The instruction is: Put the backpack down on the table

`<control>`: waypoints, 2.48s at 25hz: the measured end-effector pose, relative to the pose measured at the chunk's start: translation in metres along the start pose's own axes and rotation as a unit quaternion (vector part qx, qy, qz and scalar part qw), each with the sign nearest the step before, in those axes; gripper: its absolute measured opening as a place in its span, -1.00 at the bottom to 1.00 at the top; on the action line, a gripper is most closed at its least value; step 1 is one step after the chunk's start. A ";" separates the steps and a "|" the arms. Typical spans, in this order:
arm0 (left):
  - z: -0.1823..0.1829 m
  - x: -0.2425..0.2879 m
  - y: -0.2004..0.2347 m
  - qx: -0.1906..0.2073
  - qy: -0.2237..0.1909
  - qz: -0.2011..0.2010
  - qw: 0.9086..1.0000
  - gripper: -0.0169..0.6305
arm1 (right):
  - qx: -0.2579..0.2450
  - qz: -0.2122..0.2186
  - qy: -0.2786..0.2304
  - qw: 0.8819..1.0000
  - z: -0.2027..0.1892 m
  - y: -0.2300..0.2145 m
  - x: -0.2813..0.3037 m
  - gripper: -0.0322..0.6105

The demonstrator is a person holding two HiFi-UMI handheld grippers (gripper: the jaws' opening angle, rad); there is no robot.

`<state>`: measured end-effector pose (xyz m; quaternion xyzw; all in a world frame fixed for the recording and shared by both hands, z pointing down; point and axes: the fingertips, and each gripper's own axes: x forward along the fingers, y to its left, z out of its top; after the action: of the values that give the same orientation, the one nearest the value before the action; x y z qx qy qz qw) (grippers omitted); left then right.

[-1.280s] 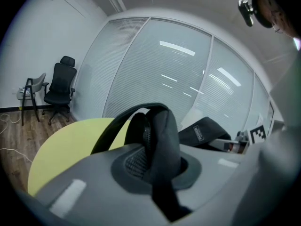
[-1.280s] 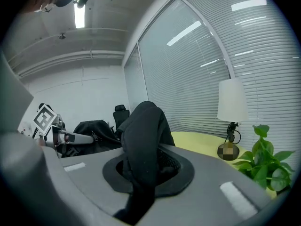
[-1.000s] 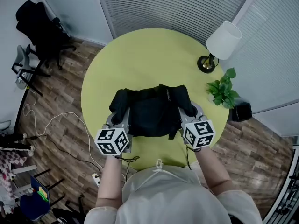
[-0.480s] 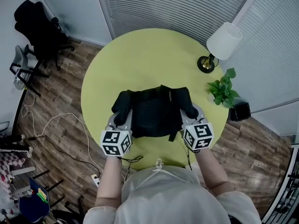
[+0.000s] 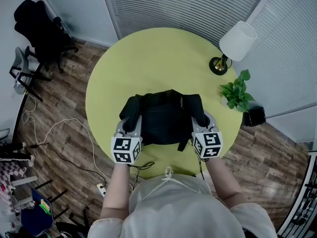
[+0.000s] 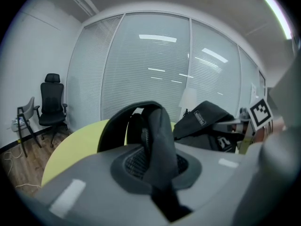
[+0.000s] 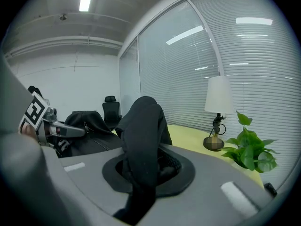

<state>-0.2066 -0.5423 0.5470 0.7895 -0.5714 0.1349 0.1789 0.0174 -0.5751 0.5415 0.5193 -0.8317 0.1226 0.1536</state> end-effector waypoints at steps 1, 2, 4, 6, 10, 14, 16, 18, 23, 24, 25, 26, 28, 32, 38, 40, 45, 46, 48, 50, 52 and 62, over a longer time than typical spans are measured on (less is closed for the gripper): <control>-0.004 0.001 0.000 0.001 0.004 0.002 1.000 -0.82 | -0.002 -0.001 0.003 1.000 -0.005 -0.001 0.000 -0.75; -0.008 0.001 -0.001 0.002 0.007 0.004 1.000 -0.82 | -0.003 -0.002 0.007 1.000 -0.010 -0.001 0.000 -0.74; -0.015 0.001 0.000 0.004 0.013 0.008 1.000 -0.82 | -0.002 -0.001 0.017 1.000 -0.019 -0.002 -0.001 -0.73; -0.022 0.002 0.000 0.012 0.020 0.010 1.000 -0.82 | 0.001 -0.001 0.026 1.000 -0.028 -0.002 -0.001 -0.72; -0.035 0.002 -0.004 0.033 0.028 0.006 0.999 -0.82 | 0.002 -0.004 0.036 0.999 -0.043 -0.002 -0.006 -0.71; -0.049 -0.002 0.001 0.040 0.035 0.012 0.999 -0.81 | -0.010 0.000 0.037 0.999 -0.052 0.007 -0.009 -0.70; -0.055 -0.002 0.003 0.043 0.037 0.018 0.998 -0.81 | -0.020 0.004 0.040 0.999 -0.055 0.010 -0.010 -0.69; -0.058 -0.002 0.002 0.047 0.038 0.021 0.998 -0.80 | -0.028 0.004 0.043 0.999 -0.058 0.010 -0.010 -0.68; -0.060 -0.005 0.002 0.047 0.037 0.022 0.998 -0.77 | -0.024 0.017 0.049 0.998 -0.060 0.014 -0.012 -0.65; -0.060 -0.007 0.003 0.047 0.035 0.023 0.998 -0.75 | -0.024 0.020 0.050 0.998 -0.060 0.015 -0.013 -0.60; -0.060 -0.008 0.003 0.047 0.032 0.023 0.998 -0.70 | -0.024 0.020 0.051 0.998 -0.060 0.015 -0.014 -0.48; -0.060 -0.010 0.002 0.045 0.026 0.020 0.998 -0.63 | -0.024 0.018 0.052 0.998 -0.060 0.015 -0.015 -0.32; -0.063 -0.013 -0.002 0.035 0.016 0.008 0.999 -0.41 | -0.026 0.009 0.053 0.998 -0.062 0.015 -0.018 0.00; -0.071 -0.027 -0.006 0.014 0.012 -0.005 1.000 -0.11 | -0.025 -0.006 0.049 0.998 -0.065 0.020 -0.031 0.19; -0.081 -0.055 -0.008 0.016 0.005 0.001 1.000 -0.03 | -0.024 -0.036 0.037 0.998 -0.069 0.031 -0.059 0.27; -0.081 -0.067 -0.009 0.013 -0.001 0.002 1.000 -0.02 | -0.025 -0.049 0.030 0.998 -0.069 0.035 -0.072 0.26; -0.069 -0.105 -0.019 0.004 -0.036 0.002 0.999 -0.14 | -0.026 -0.080 0.016 0.996 -0.068 0.050 -0.111 -0.03; -0.066 -0.113 -0.020 0.006 -0.045 0.008 0.999 -0.18 | -0.023 -0.087 0.012 0.996 -0.068 0.053 -0.119 -0.13; -0.059 -0.129 -0.021 0.009 -0.060 0.021 0.998 -0.32 | -0.012 -0.099 0.003 0.995 -0.067 0.059 -0.134 -0.23; -0.052 -0.147 -0.025 0.004 -0.071 0.022 0.997 -0.57 | -0.002 -0.107 -0.004 0.994 -0.066 0.067 -0.150 -0.34; -0.045 -0.164 -0.031 -0.003 -0.085 0.020 0.996 -0.74 | 0.005 -0.112 -0.012 0.994 -0.063 0.075 -0.164 -0.50; -0.014 -0.226 -0.070 0.016 -0.155 -0.011 0.988 -0.93 | 0.008 -0.058 -0.074 0.996 -0.031 0.140 -0.213 -0.90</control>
<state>-0.2100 -0.3236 0.4563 0.8098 -0.5814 0.0178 0.0771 -0.0172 -0.3278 0.4826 0.5758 -0.8081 0.0812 0.0944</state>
